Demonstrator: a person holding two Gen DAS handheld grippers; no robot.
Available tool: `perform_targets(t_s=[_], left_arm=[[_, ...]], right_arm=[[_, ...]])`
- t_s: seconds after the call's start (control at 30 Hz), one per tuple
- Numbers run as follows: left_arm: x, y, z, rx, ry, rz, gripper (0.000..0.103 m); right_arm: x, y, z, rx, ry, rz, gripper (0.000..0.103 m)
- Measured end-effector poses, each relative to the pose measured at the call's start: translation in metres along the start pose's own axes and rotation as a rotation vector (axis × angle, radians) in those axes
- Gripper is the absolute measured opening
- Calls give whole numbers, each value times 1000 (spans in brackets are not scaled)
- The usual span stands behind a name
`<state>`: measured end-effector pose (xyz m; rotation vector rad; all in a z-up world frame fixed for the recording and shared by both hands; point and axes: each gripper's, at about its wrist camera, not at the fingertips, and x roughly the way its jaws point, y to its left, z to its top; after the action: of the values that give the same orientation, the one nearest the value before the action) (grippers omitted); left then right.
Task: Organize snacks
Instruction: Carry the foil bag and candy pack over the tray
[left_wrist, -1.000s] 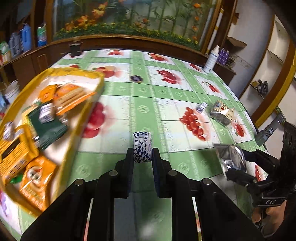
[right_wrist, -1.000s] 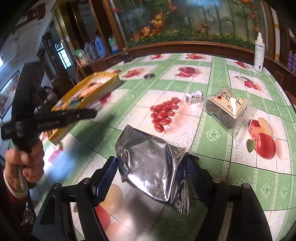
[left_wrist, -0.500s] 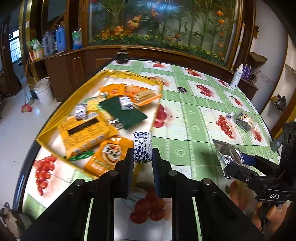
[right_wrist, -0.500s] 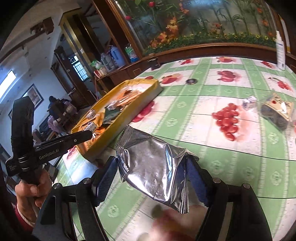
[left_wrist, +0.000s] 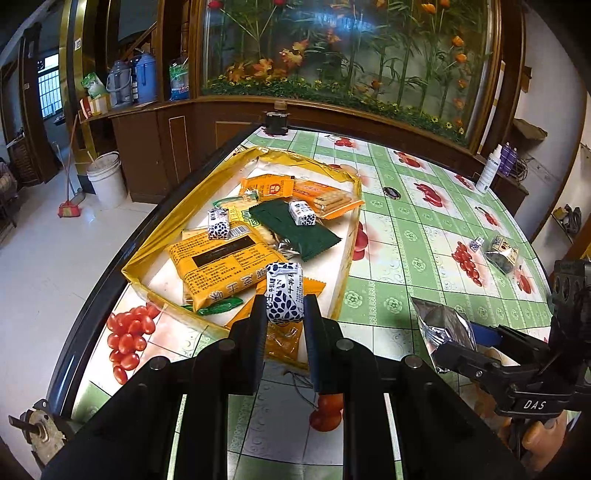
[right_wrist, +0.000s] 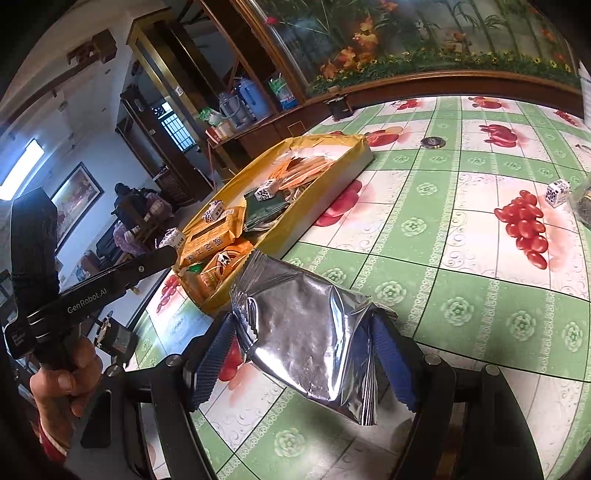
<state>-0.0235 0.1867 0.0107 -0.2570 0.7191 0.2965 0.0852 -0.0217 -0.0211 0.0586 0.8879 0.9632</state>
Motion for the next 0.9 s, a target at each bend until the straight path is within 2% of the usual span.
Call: perform_targets(t_s=[0.43,0.9], left_arm=[[5,16,1,-28,16,16,16],[19,31,18,-54,18,66,16]], right_arm=[[19,25,14,-50,19,18,76],[60,52,69,-85,2,47,77]])
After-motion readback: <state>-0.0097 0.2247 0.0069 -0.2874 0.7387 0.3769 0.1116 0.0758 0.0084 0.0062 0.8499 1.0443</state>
